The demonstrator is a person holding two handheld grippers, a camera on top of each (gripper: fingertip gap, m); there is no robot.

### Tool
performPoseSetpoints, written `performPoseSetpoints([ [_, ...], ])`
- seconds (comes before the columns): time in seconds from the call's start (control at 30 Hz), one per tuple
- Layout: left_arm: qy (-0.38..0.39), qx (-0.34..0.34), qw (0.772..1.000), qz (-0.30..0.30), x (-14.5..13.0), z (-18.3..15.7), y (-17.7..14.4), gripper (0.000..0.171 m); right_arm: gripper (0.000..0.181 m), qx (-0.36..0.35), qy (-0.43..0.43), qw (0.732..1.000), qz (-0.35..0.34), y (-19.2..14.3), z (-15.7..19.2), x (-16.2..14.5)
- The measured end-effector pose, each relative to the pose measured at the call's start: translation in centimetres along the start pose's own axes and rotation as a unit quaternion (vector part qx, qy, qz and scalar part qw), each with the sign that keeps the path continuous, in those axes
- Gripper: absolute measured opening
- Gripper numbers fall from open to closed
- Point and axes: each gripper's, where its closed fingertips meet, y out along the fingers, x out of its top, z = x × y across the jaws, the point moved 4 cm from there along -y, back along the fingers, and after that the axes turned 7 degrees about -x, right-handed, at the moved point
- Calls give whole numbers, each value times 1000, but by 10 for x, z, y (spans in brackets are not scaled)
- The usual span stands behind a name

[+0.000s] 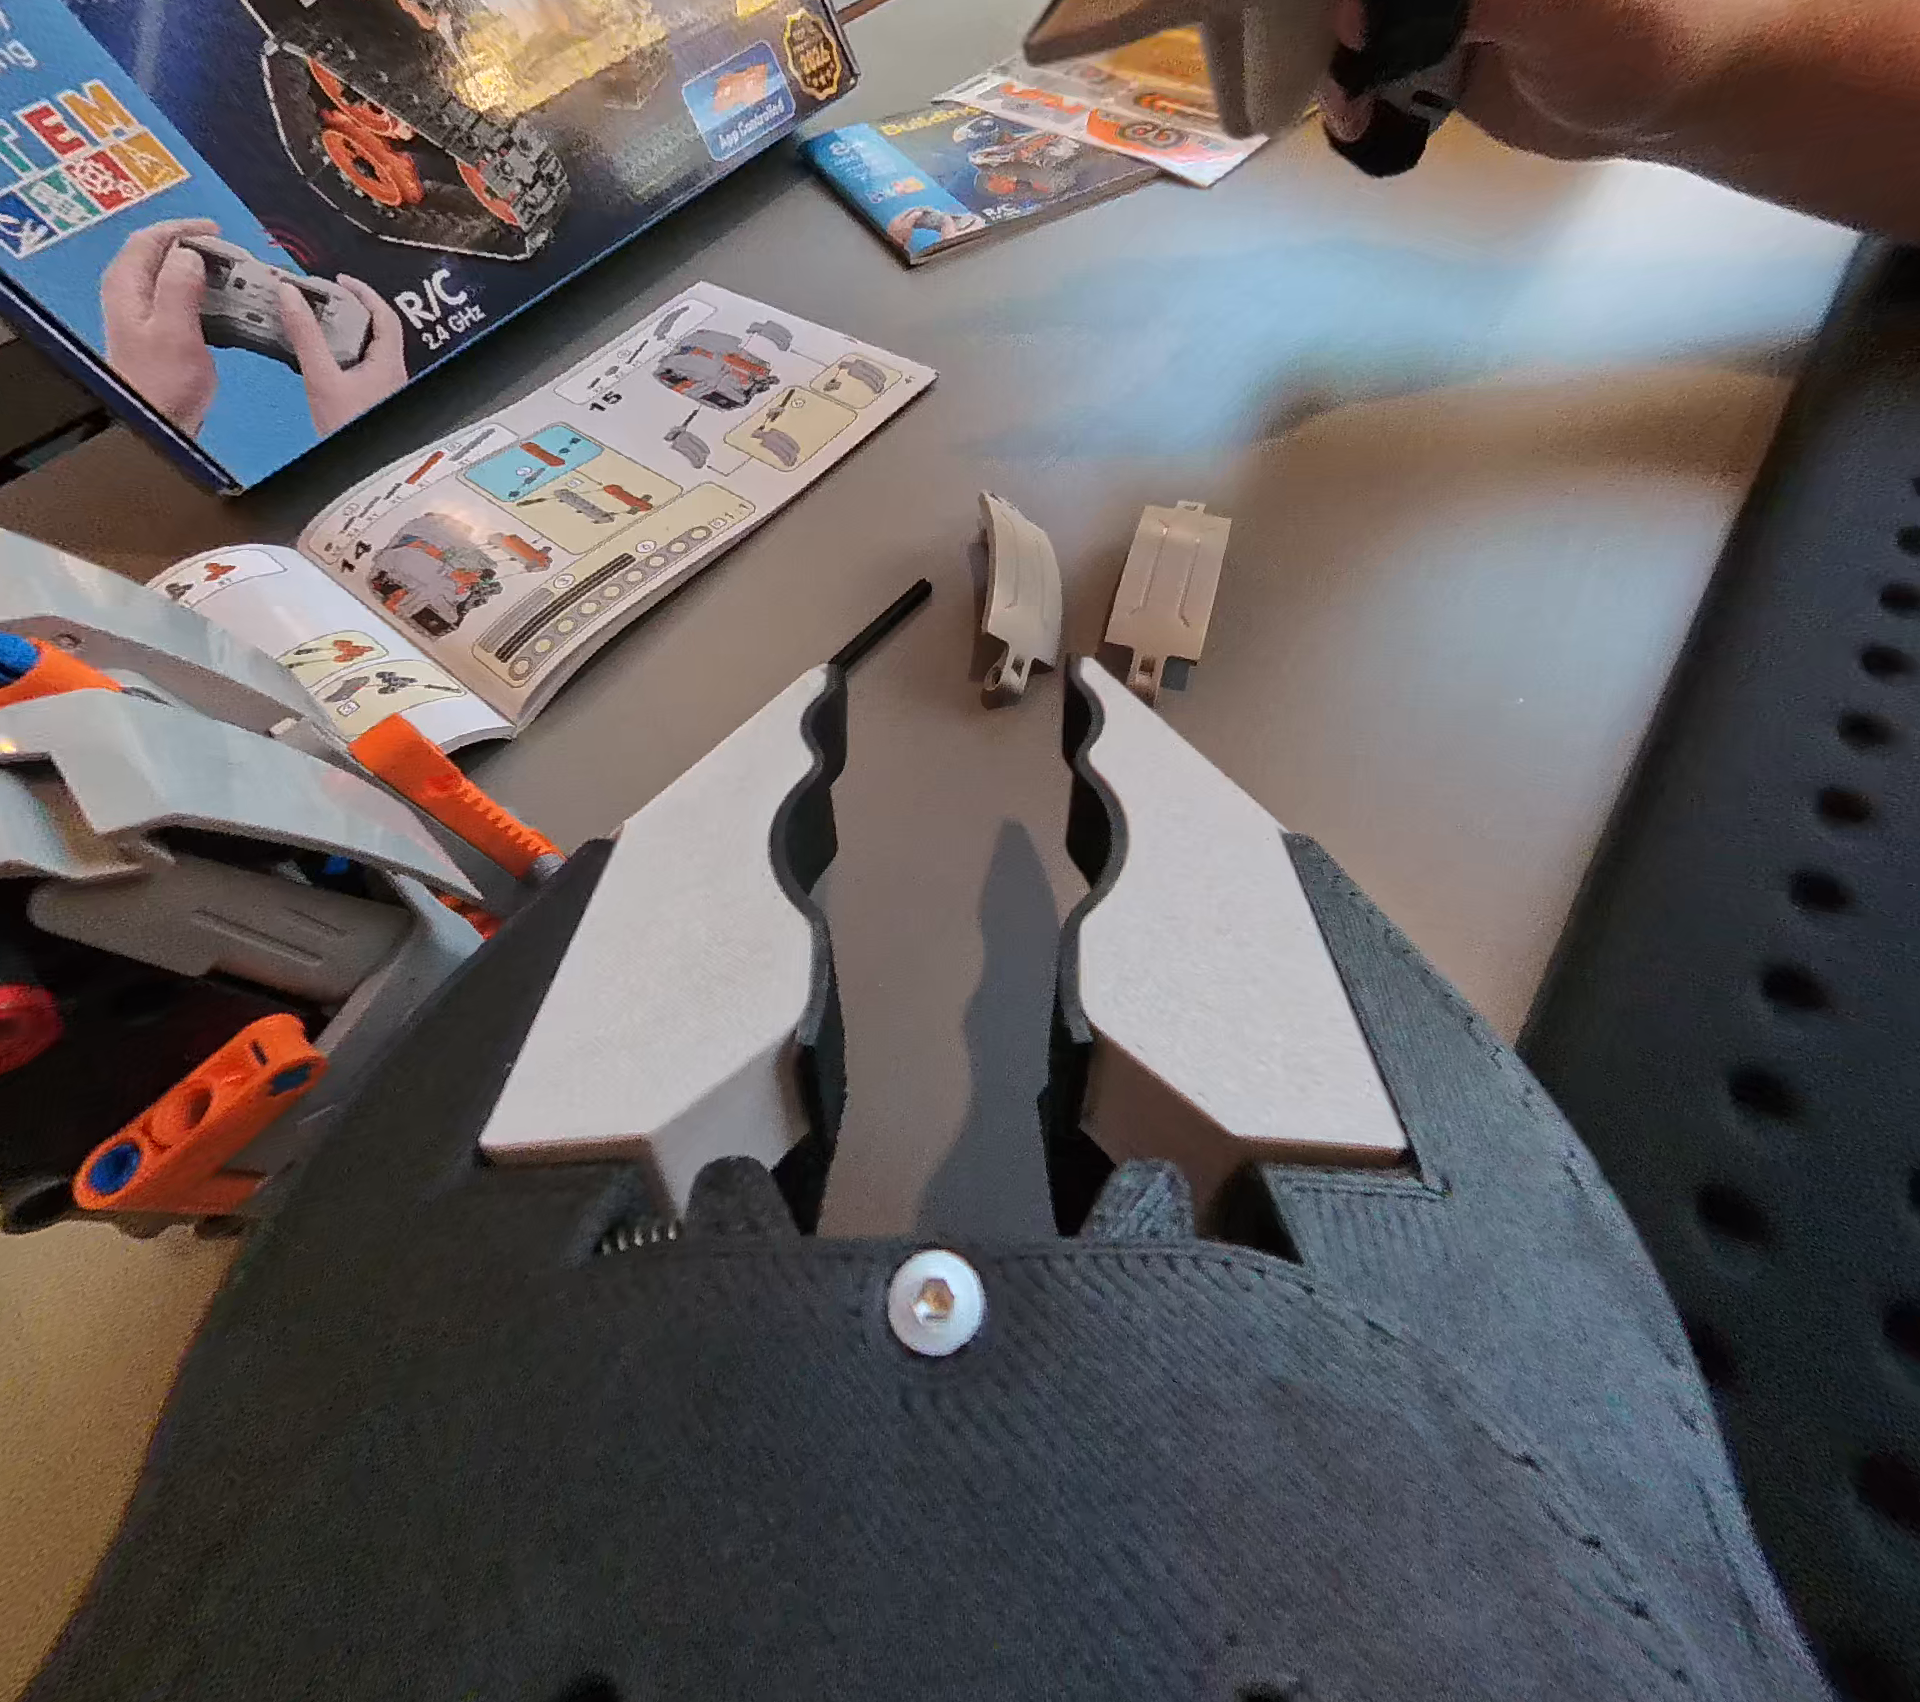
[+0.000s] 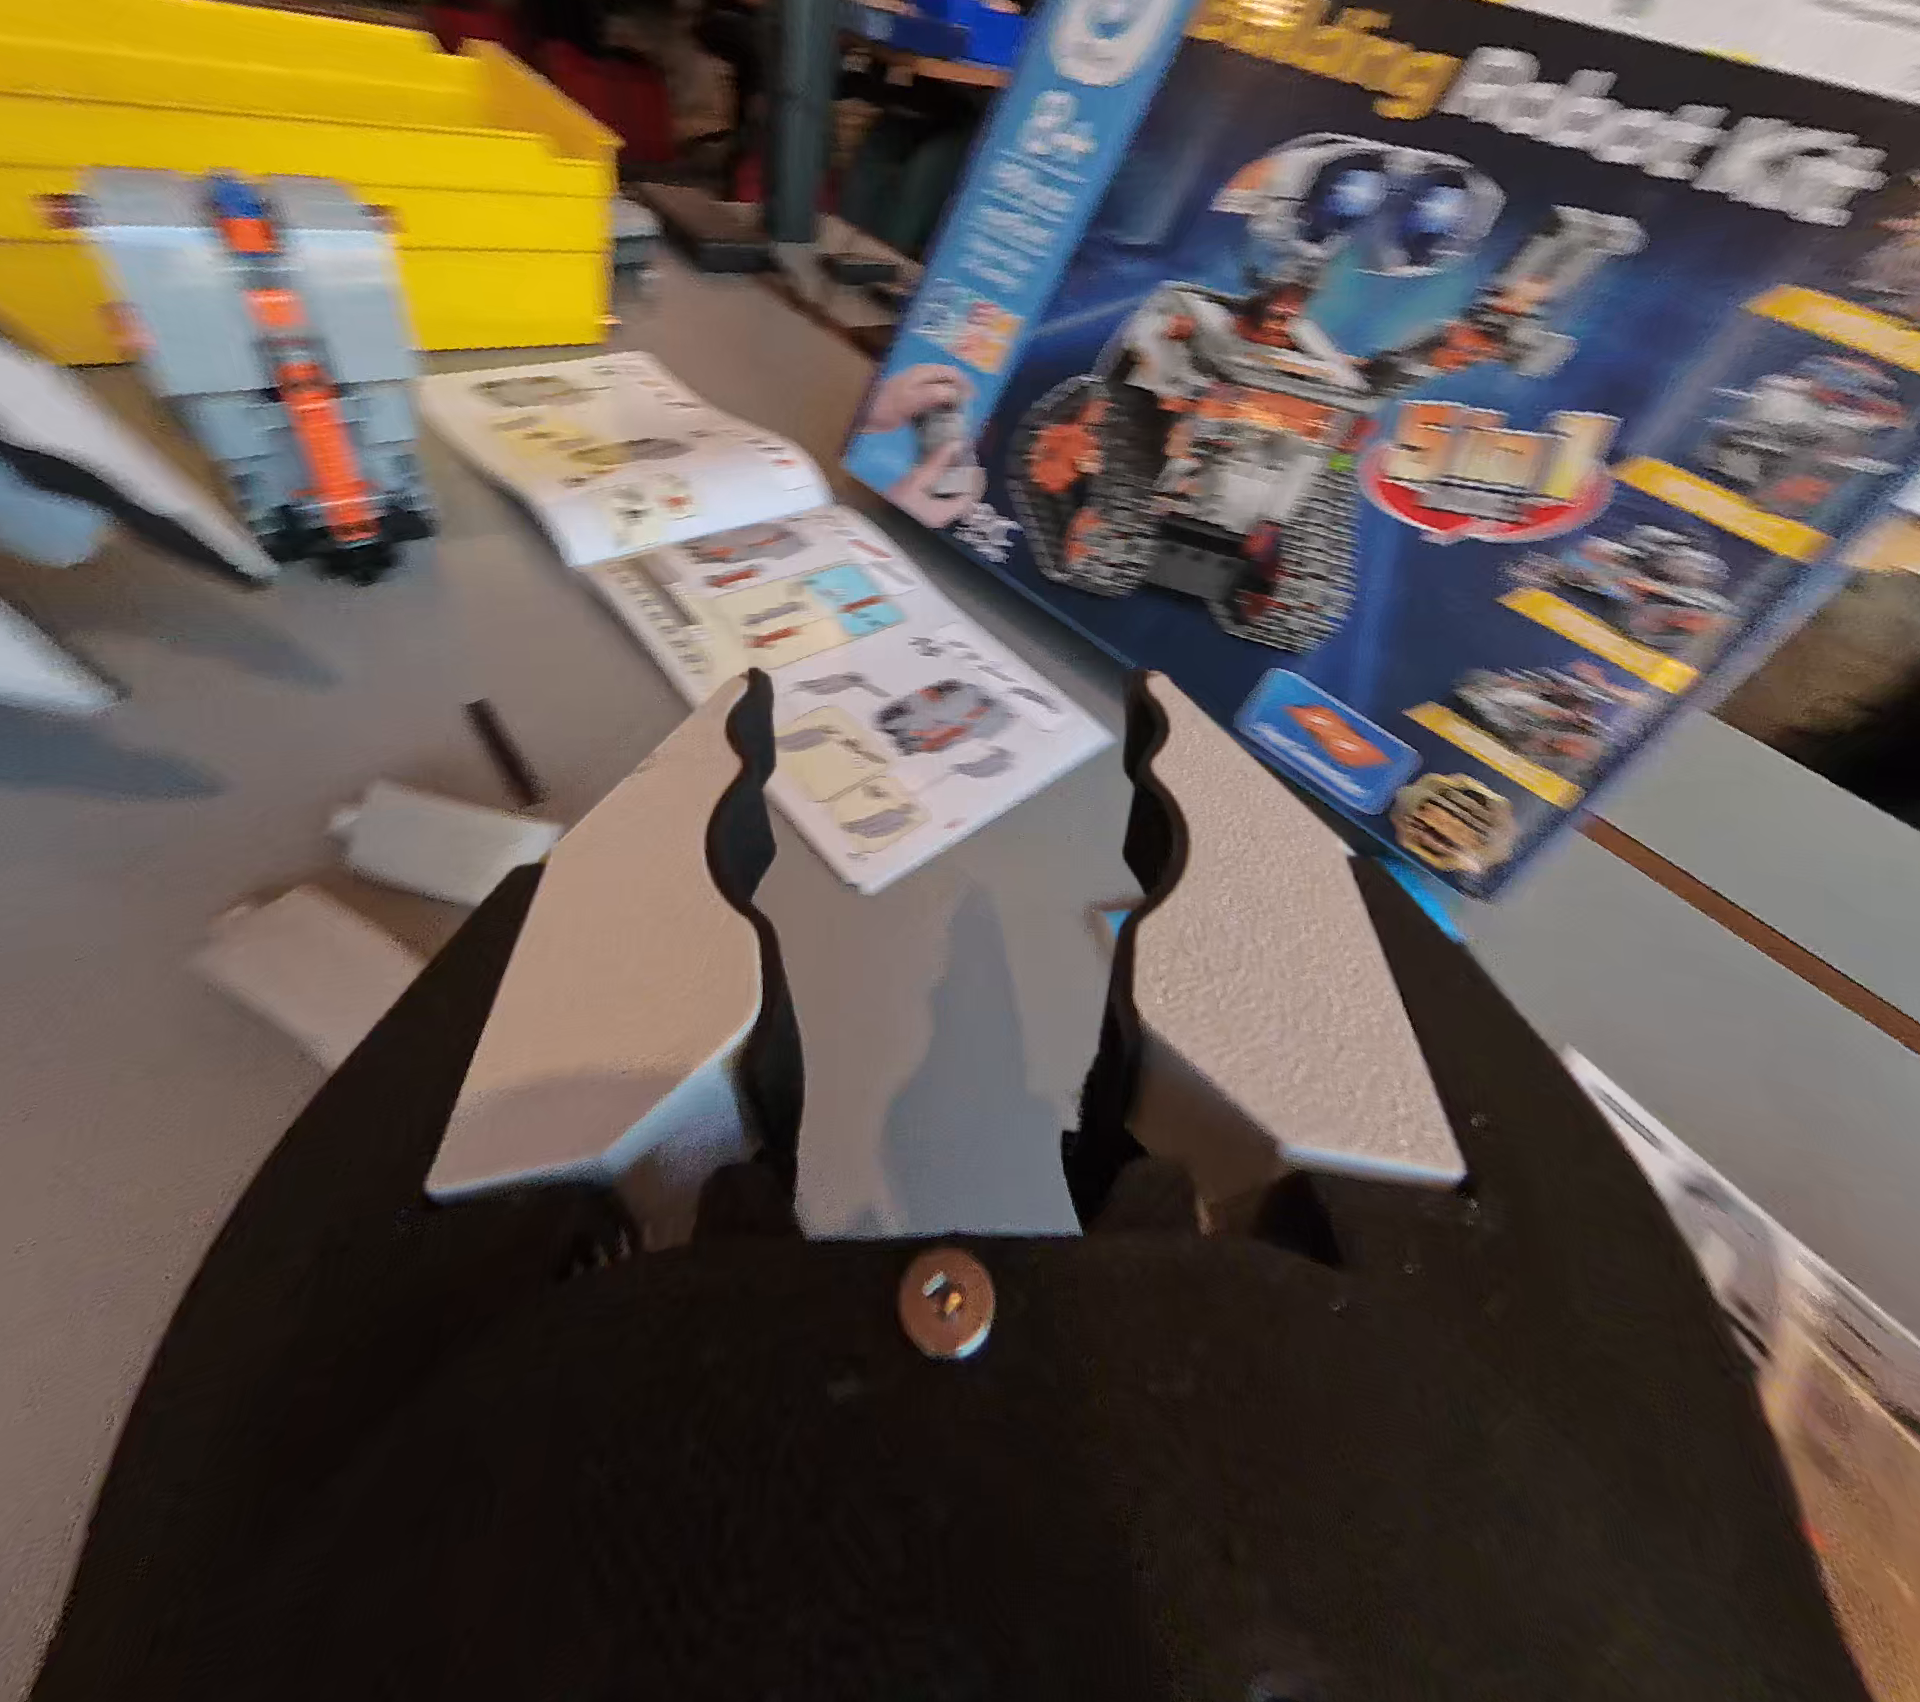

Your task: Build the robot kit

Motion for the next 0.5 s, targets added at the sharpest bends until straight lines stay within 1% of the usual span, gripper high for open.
performPoseSetpoints([
  [0.13,0,-16,1000,4,-1,-3,4,44,66,-133,-1,991,32,-6,-32,-2],
  [0.2,4,-24,1000,13,-3,-6,8,46,66,-173,-2,984,49,-10,-43,-5],
  [0.33,12,-28,999,26,-6,-9,12,47,66,-210,10,975,65,-17,-56,-11],
  [0.5,9,-15,1000,25,-6,-5,10,46,66,-222,13,972,74,-19,-61,-13],
])
